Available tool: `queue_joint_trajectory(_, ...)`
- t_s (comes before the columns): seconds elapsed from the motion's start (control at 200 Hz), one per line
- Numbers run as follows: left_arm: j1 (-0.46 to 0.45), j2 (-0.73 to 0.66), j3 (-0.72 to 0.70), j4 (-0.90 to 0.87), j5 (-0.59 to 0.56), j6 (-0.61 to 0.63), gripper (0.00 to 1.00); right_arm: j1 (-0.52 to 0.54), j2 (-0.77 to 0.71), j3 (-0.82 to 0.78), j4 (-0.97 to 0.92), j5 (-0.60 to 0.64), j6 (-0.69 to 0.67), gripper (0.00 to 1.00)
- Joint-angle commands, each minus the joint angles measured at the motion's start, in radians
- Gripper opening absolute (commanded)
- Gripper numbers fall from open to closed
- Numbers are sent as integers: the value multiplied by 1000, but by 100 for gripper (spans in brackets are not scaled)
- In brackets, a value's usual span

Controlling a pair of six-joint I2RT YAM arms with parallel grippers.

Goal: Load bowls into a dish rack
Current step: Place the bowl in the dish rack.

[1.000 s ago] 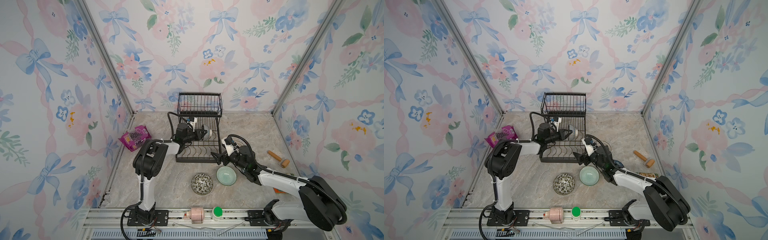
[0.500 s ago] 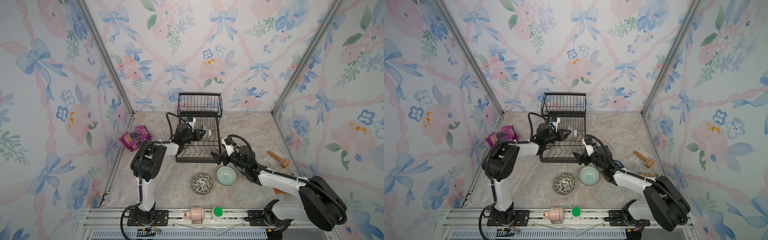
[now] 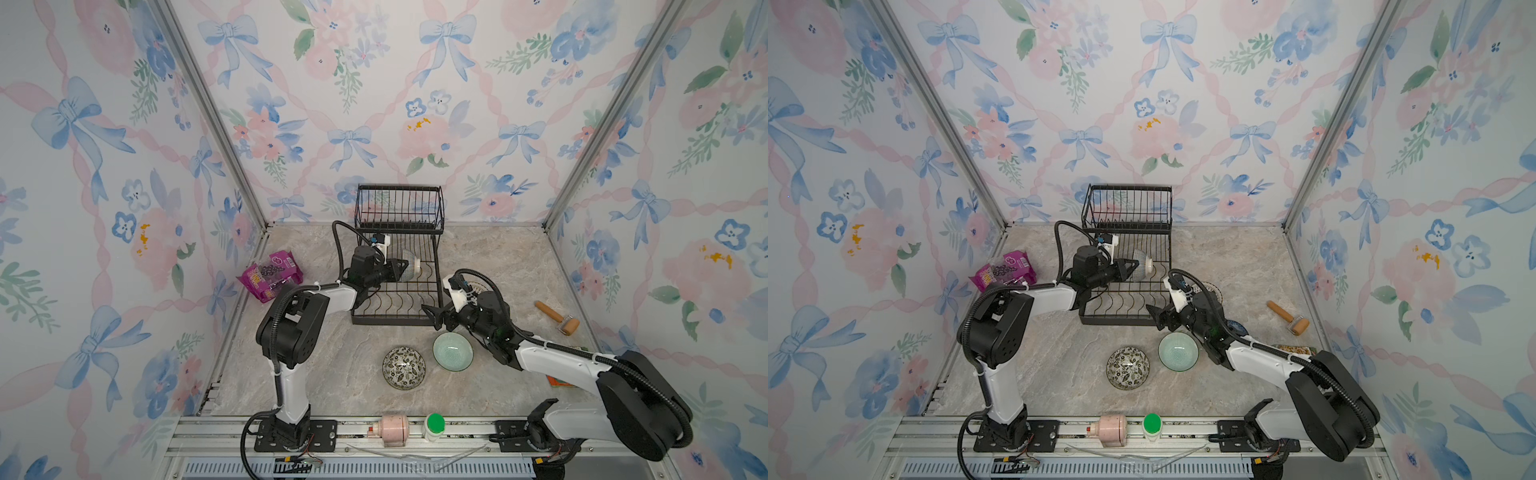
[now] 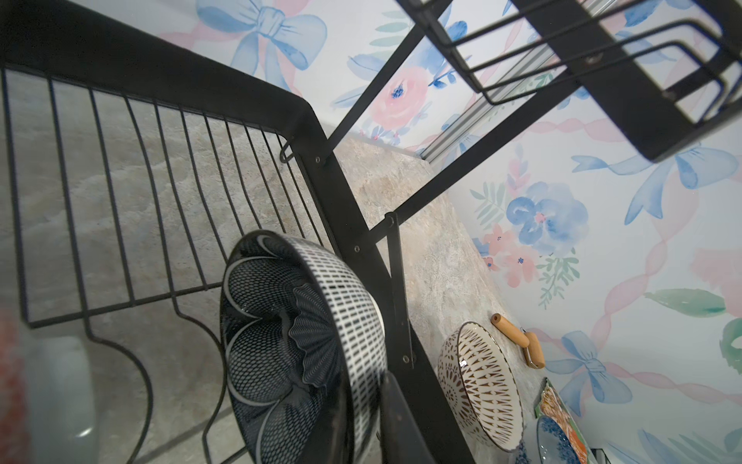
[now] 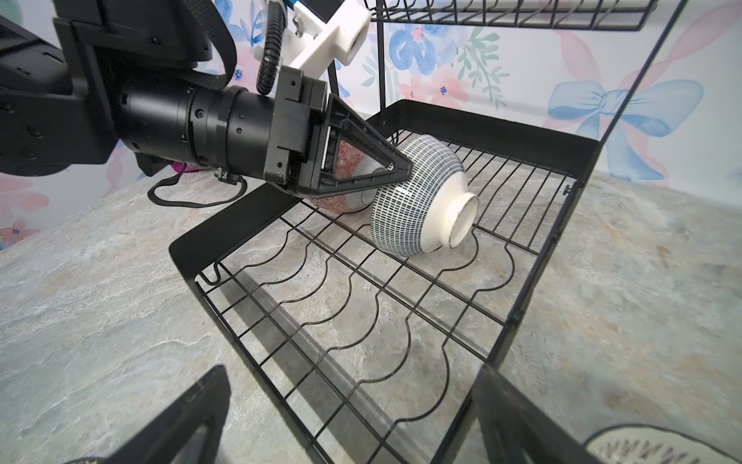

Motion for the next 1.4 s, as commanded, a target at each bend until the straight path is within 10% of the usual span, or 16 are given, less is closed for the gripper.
queue_joint_trajectory(0.0, -6, -43, -17, -17, -21, 43, 19, 18, 9, 12, 28, -13, -20, 96)
queue_joint_trajectory(1.395, -23, -213, -177, -44, -61, 52, 23, 18, -1, 13, 15, 6, -17, 96)
